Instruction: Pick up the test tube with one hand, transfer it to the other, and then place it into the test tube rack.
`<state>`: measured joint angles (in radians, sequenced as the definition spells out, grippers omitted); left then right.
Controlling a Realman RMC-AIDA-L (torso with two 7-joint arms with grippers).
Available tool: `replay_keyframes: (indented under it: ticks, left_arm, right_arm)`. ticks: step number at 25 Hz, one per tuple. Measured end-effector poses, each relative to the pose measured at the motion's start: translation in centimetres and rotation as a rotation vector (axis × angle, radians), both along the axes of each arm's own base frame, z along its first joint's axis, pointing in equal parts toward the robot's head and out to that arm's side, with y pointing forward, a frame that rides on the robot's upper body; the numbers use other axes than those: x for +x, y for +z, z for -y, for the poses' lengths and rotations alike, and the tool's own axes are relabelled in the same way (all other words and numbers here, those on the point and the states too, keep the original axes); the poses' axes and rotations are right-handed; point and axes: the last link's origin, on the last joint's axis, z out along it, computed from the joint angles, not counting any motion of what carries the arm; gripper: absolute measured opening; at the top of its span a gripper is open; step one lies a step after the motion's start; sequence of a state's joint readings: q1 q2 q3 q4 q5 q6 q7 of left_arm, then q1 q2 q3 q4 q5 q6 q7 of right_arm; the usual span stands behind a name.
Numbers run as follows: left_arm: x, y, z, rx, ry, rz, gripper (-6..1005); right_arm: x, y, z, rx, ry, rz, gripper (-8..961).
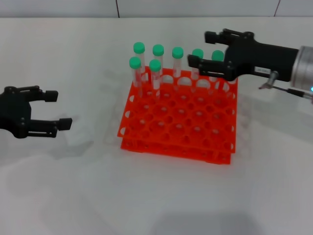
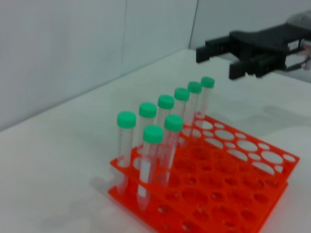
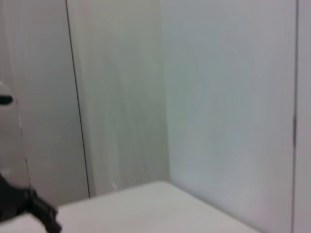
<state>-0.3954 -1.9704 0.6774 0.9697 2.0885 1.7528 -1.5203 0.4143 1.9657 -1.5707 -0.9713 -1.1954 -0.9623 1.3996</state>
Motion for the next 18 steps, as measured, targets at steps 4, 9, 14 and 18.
replay_keyframes:
  ticks: [4, 9, 14, 18]
  left_arm:
    - [0.1, 0.3, -0.1, 0.022, 0.006, 0.028, 875]
    - [0.4, 0.6, -0.2, 0.040, 0.007, 0.054, 875]
    - [0.5, 0.6, -0.2, 0.050, 0.003, 0.072, 875]
    - [0.5, 0.5, -0.1, 0.051, 0.007, 0.077, 875]
  right_arm:
    - [1.6, 1.2, -0.1, -0.018, -0.028, 0.069, 674]
    - [2.6, 2.3, 0.2, -0.031, -0.034, 0.089, 768]
    - [3.0, 3.1, 0.4, -0.039, -0.025, 0.088, 767]
    - [3.1, 3.2, 0.6, -0.055, -0.010, 0.108, 767]
